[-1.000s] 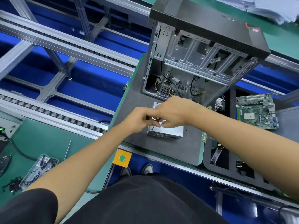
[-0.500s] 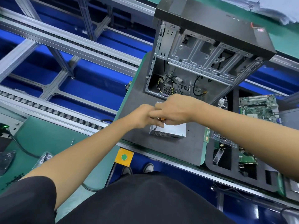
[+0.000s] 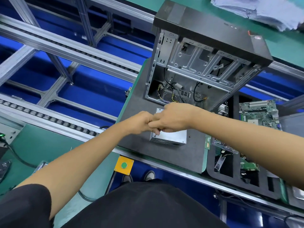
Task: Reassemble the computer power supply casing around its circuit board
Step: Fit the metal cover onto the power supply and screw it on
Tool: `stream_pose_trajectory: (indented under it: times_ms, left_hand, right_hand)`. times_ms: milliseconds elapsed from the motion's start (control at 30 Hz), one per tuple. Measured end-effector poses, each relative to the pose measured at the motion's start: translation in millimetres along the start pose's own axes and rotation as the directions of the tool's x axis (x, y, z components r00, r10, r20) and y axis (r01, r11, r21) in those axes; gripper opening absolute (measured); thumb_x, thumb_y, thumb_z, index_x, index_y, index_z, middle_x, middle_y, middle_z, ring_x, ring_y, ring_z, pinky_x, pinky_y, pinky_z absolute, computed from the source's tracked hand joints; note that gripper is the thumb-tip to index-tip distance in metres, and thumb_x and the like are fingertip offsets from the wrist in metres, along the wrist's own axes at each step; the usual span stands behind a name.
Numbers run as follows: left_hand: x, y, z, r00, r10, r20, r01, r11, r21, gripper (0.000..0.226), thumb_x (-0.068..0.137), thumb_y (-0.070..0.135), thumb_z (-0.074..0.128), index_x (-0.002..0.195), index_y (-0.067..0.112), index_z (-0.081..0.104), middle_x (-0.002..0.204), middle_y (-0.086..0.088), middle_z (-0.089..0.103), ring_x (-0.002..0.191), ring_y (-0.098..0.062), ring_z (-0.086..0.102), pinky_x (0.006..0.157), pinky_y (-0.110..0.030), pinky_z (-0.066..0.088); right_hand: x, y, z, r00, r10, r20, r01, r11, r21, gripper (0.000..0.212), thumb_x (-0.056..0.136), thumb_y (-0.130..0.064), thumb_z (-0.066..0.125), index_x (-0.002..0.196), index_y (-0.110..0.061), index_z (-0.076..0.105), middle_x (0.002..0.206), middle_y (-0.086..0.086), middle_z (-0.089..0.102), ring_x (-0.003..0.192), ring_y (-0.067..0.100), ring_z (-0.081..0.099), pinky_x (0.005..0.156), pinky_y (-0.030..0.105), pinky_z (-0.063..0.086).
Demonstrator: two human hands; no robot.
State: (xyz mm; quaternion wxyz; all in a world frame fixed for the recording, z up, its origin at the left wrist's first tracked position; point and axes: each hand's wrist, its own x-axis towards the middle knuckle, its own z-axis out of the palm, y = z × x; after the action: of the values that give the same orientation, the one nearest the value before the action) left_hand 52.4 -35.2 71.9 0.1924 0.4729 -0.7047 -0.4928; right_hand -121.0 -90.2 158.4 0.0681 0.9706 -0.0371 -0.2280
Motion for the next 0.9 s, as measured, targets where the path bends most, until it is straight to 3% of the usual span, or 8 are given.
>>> stream_pose_trajectory:
  times_ms: [67, 133, 267, 367, 467, 633, 800, 900]
  left_hand:
    - [-1.1, 0.9, -6.5, 1.0, -0.016, 0.027, 0.015, 0.999, 0.037, 0.027, 0.082, 0.018, 0.083, 0.078, 0.043, 0.074, 0.082, 0.009, 0.077, 0.075, 0.0, 0.067, 0.073, -0.028, 0.052]
    - [-2.3, 0.6, -5.4, 1.0, -0.023, -0.018, 0.023, 1.0, 0.004, 0.026, 0.07, 0.025, 0.092, 0.076, 0.04, 0.071, 0.077, 0.012, 0.075, 0.072, 0.001, 0.068, 0.067, -0.022, 0.051]
    - [-5.0, -5.0, 17.0, 0.968, -0.041, -0.248, 0.045, 0.999, 0.007, 0.029, 0.065, 0.02, 0.094, 0.068, 0.006, 0.069, 0.061, 0.005, 0.06, 0.064, -0.004, 0.053, 0.06, -0.03, 0.043]
    - [-7.0, -7.1, 9.0, 0.989, -0.061, -0.138, 0.06, 0.998, -0.011, 0.016, 0.077, 0.015, 0.088, 0.078, 0.006, 0.074, 0.065, 0.008, 0.061, 0.06, -0.003, 0.051, 0.061, -0.021, 0.041]
    - [-8.3, -2.2, -3.2, 0.998, -0.057, 0.032, 0.055, 0.996, 0.071, 0.007, 0.084, 0.019, 0.082, 0.089, 0.018, 0.078, 0.076, 0.018, 0.07, 0.068, 0.01, 0.061, 0.066, -0.011, 0.042]
    - [-10.9, -5.7, 1.9, 0.975, -0.051, -0.218, 0.05, 0.999, -0.01, 0.035, 0.061, 0.034, 0.098, 0.073, 0.025, 0.066, 0.067, 0.013, 0.067, 0.062, -0.002, 0.059, 0.059, -0.021, 0.045]
    - [-8.1, -9.1, 19.5, 0.972, -0.013, -0.234, 0.01, 1.0, -0.013, 0.028, 0.07, 0.027, 0.093, 0.074, 0.041, 0.069, 0.072, 0.012, 0.071, 0.064, -0.002, 0.061, 0.062, -0.022, 0.047]
    - [-4.3, -8.8, 12.4, 0.992, -0.005, -0.126, 0.007, 1.0, 0.014, 0.041, 0.079, 0.016, 0.086, 0.071, 0.05, 0.064, 0.07, 0.024, 0.069, 0.066, 0.005, 0.061, 0.065, -0.014, 0.044]
  right_hand:
    - [4.6, -0.1, -0.3, 1.0, -0.023, -0.007, 0.022, 0.998, -0.06, 0.016, 0.097, -0.031, 0.035, 0.111, -0.028, 0.04, 0.1, 0.0, 0.062, 0.055, 0.031, 0.045, 0.059, 0.039, 0.046]
    - [10.0, -9.9, 1.3, 0.988, 0.145, -0.058, -0.143, 0.989, 0.031, 0.016, 0.096, -0.034, 0.039, 0.11, -0.027, 0.045, 0.087, 0.005, 0.065, 0.056, 0.029, 0.04, 0.048, 0.034, 0.031]
    - [22.9, -36.6, 5.1, 0.912, 0.408, -0.041, -0.408, 0.913, 0.018, 0.026, 0.098, -0.037, 0.045, 0.113, -0.018, 0.054, 0.083, 0.005, 0.069, 0.053, 0.026, 0.036, 0.044, 0.031, 0.013]
    - [19.2, -25.8, 0.6, 0.972, 0.205, -0.113, -0.209, 0.977, -0.029, 0.026, 0.096, -0.038, 0.045, 0.115, -0.02, 0.047, 0.085, 0.001, 0.063, 0.046, 0.026, 0.032, 0.044, 0.032, 0.028]
    - [14.5, -6.0, -5.8, 0.998, -0.066, -0.021, 0.064, 0.996, -0.06, 0.011, 0.1, -0.03, 0.04, 0.111, -0.028, 0.041, 0.093, -0.001, 0.062, 0.049, 0.028, 0.038, 0.052, 0.038, 0.047]
    - [8.8, -10.1, 2.8, 0.989, 0.115, -0.097, -0.119, 0.992, -0.037, 0.032, 0.096, -0.042, 0.026, 0.108, -0.021, 0.047, 0.075, 0.008, 0.064, 0.049, 0.029, 0.035, 0.055, 0.037, 0.046]
    - [10.2, -20.2, 5.9, 0.967, 0.228, -0.113, -0.241, 0.963, -0.117, 0.03, 0.095, -0.048, 0.048, 0.093, -0.019, 0.055, 0.064, 0.008, 0.06, 0.041, 0.021, 0.017, 0.043, 0.029, 0.023]
    - [5.4, -12.3, 2.5, 0.987, 0.105, -0.119, -0.109, 0.994, -0.032, 0.019, 0.091, -0.042, 0.04, 0.099, -0.025, 0.043, 0.073, 0.004, 0.063, 0.04, 0.024, 0.024, 0.042, 0.03, 0.03]
